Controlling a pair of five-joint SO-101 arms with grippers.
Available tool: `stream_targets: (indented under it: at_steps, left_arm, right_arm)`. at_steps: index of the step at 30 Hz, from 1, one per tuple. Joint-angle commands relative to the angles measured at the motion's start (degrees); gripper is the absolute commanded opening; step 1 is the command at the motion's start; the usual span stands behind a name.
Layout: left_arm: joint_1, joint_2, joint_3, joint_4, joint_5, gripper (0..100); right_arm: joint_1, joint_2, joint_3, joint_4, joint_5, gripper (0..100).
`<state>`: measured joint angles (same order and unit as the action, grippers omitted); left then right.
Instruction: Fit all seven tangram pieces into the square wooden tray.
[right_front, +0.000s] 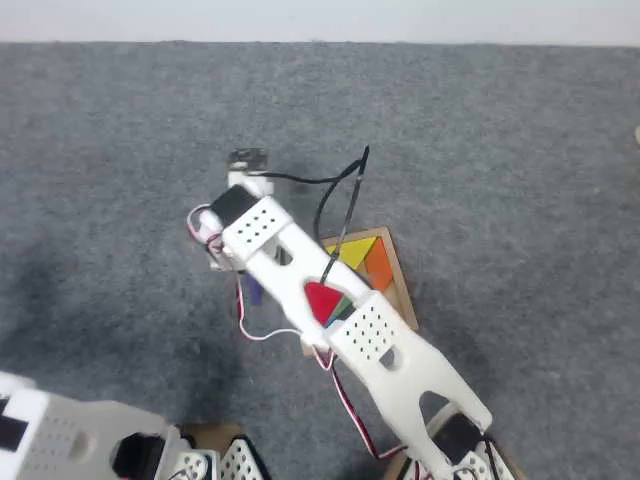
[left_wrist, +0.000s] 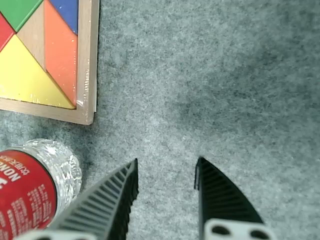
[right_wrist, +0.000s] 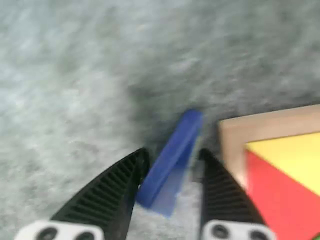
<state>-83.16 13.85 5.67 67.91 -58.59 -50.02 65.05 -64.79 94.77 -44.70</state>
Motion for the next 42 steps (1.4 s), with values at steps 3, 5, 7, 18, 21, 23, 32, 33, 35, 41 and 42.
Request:
stream_targets:
  at_steps: [3, 5, 7, 18, 21, 23, 32, 33, 35, 41, 42]
  left_arm:
    - [0.3, -0.4, -0.5, -1.1, -0.8, 19]
    - [0.4, -0.4, -0.5, -0.9, -0.8, 19]
    - [0.4, -0.4, -0.5, -0.8, -0.8, 19]
    - [0.3, -0.4, -0.5, -1.1, -0.8, 19]
    - [0.4, -0.4, -0.4, -0.8, -0.8, 19]
    - [0.5, -0.4, -0.4, -0.8, -0.8, 19]
    - [0.5, -0.4, -0.4, -0.8, -0.8, 19]
    - [0.5, -0.4, -0.4, -0.8, -0.8, 19]
    - [0.8, -0.4, -0.4, -0.8, -0.8, 19]
    - [2.2, -0.4, 1.9, -1.2, -0.8, 19]
    - [2.5, -0.4, 2.4, -1.2, -0.8, 19]
  right_arm:
    - [2.3, -0.2, -0.7, 2.8, -0.3, 1.7]
    - [2.5, -0.6, -1.7, 4.9, -0.2, 1.3]
    - [2.6, -1.3, -3.5, 7.5, 0.6, 1.2]
    - [8.0, -20.0, 1.6, 8.4, 10.3, 0.6]
    - [11.4, -31.8, 13.0, 8.4, 12.1, 0.6]
    - [13.8, -40.9, 21.7, 8.3, 14.0, 0.6]
    - [21.7, -70.3, 61.0, -1.4, 20.5, 0.6]
    - [22.5, -70.7, 64.5, -3.1, 20.5, 0.6]
    - [22.8, -70.6, 71.1, -7.1, 20.6, 0.6]
    - [21.3, -68.4, 82.6, -21.1, 17.1, 0.6]
    - [20.7, -68.2, 82.7, -21.7, 16.0, 0.6]
